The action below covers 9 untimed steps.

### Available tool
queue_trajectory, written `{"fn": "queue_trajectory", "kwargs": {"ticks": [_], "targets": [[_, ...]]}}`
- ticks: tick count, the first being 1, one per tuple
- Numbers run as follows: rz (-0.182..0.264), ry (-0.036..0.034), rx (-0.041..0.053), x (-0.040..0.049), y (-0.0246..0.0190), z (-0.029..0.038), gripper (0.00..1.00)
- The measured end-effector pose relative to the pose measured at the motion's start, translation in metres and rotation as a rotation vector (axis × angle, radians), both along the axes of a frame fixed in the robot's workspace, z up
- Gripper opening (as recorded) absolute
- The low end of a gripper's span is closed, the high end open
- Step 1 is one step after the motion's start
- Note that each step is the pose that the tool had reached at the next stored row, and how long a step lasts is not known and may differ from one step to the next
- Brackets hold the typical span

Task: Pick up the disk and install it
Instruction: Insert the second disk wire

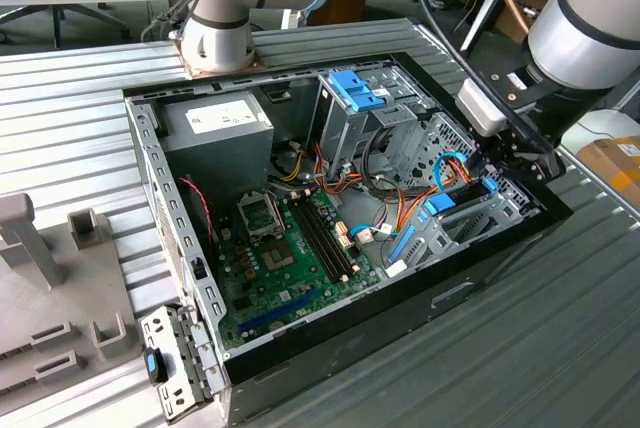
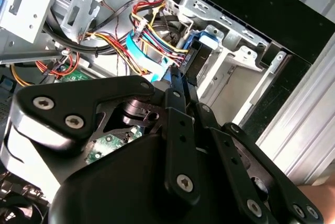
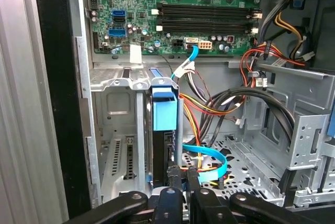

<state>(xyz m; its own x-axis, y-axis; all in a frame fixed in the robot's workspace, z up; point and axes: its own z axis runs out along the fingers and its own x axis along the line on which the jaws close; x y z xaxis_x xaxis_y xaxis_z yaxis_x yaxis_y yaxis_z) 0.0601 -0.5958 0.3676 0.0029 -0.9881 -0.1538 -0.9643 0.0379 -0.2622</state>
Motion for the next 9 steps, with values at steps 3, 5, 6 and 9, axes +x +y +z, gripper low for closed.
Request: {"fn": "queue_trajectory", "kwargs": {"ticks": [3,5,6,9], "targets": [[0.003,-0.0108,0.0010,-0.0030,-0.0030,-0.0020,0.16],[0.006,-0.0165,0.0016,-0.0058,-0.0056,-0.0039,0.16],[0.008,-0.0206,0.0021,-0.0078,-0.0070,-0.0054,0.16],[0.014,-0.0293,0.0036,-0.0111,-0.0073,-0.0066,0.16]]}}
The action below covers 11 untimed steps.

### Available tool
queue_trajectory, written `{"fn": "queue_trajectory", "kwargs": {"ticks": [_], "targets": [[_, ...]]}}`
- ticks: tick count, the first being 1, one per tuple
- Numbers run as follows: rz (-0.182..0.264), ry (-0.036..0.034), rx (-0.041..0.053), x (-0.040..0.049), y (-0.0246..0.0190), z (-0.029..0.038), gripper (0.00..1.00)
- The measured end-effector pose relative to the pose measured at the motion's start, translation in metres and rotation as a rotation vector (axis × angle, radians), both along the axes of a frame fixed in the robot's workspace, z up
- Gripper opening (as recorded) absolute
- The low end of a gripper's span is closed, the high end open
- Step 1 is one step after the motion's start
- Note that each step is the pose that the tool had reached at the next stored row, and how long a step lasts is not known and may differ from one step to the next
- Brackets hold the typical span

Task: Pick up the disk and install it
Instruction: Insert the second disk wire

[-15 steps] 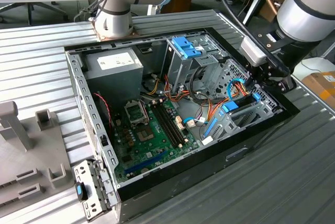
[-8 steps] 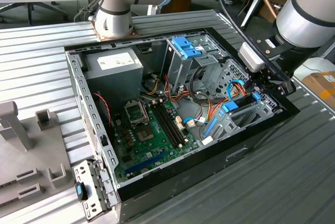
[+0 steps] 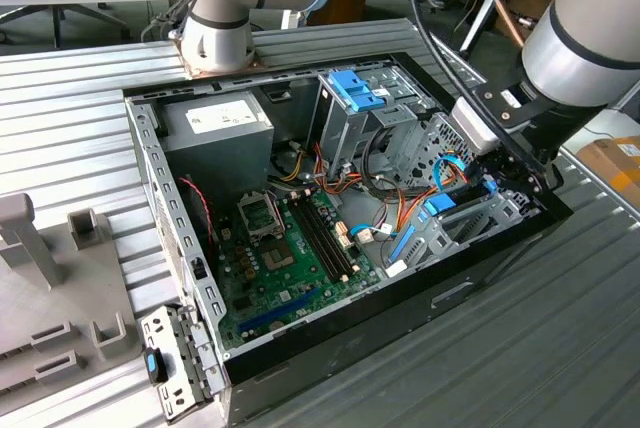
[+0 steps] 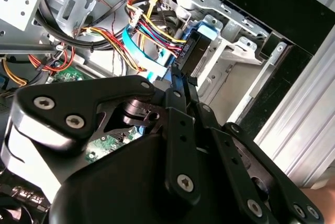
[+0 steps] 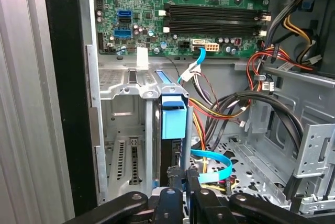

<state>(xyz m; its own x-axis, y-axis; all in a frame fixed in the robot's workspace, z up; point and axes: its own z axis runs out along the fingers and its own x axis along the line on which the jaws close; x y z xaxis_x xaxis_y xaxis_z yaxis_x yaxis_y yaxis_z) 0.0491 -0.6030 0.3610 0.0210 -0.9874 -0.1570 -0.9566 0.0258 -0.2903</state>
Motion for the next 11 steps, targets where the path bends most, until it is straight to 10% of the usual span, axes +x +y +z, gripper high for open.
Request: {"fn": "queue_trajectory", "kwargs": {"ticks": [5,11], "targets": [[0.014,-0.0258,0.0018,-0.0024,-0.0002,-0.0021,0.16],[0.017,-0.0287,0.0019,-0.0035,-0.0004,-0.0065,0.16]]}}
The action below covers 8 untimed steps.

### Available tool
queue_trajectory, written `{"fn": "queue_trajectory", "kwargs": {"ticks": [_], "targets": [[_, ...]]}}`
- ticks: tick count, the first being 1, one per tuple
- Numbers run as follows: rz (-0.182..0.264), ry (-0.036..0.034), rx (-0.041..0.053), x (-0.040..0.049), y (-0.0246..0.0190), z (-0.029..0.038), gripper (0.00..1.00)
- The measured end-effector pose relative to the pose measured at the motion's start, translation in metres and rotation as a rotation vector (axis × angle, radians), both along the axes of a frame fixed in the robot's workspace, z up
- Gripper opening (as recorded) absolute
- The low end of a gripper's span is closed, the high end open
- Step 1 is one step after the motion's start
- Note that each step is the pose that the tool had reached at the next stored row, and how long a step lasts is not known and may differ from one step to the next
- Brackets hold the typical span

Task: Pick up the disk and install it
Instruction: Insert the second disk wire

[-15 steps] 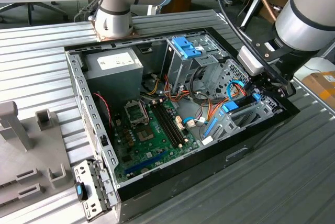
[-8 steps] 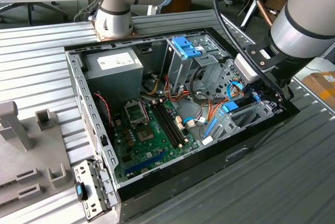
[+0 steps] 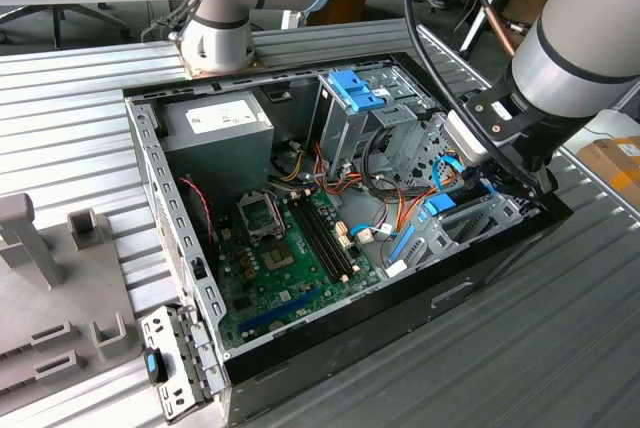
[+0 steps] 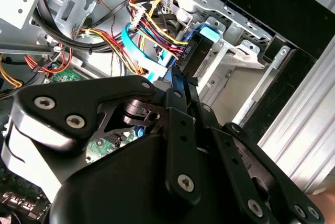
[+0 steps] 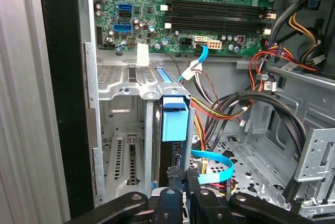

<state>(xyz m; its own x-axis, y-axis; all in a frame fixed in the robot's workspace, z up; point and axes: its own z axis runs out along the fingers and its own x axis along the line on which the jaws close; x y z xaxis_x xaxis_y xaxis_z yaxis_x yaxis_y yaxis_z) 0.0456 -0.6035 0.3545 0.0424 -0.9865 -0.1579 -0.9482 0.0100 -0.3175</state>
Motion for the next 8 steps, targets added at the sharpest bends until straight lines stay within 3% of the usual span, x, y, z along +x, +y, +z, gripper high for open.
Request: {"fn": "queue_trajectory", "kwargs": {"ticks": [4,8], "targets": [[0.001,0.0000,0.0001,0.0001,0.0002,-0.0052,0.16],[0.001,0.0000,0.0000,0.0000,0.0002,-0.0054,0.16]]}}
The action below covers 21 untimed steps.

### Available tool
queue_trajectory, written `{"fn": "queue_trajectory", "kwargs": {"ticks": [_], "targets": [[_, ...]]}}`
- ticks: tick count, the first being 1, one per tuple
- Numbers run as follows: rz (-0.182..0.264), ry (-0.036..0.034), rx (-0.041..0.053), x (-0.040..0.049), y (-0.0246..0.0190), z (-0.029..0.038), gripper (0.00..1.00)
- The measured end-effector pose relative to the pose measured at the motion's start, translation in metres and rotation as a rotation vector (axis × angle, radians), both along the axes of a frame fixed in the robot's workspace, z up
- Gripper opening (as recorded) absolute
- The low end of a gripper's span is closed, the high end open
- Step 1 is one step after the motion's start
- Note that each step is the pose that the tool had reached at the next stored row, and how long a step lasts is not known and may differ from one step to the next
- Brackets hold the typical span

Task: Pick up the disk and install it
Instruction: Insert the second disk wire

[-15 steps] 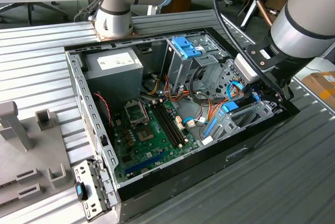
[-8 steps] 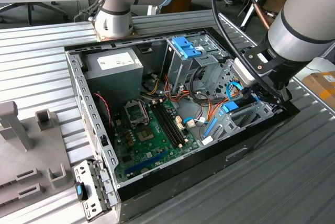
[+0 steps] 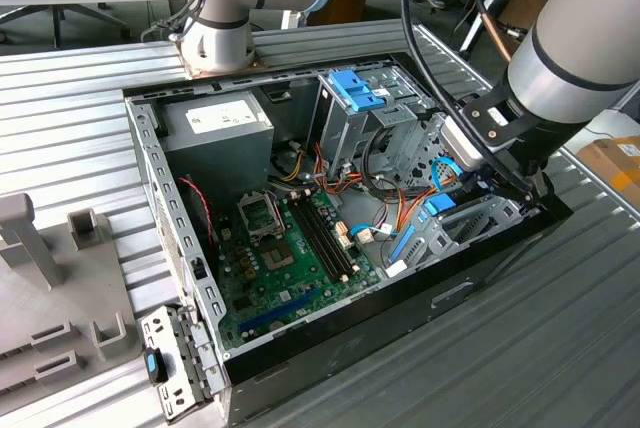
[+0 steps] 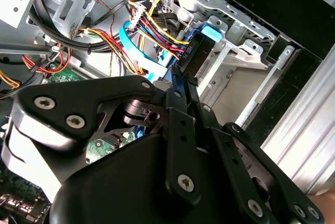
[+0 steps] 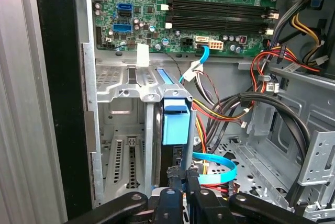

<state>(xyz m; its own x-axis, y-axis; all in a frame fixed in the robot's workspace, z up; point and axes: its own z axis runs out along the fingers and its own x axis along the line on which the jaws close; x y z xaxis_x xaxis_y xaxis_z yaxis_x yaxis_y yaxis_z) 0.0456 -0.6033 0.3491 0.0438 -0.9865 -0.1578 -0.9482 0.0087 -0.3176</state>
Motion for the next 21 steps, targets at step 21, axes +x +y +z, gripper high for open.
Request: {"fn": "queue_trajectory", "kwargs": {"ticks": [21], "targets": [[0.000,0.0000,0.0001,0.0011,0.0006,-0.0064,0.16]]}}
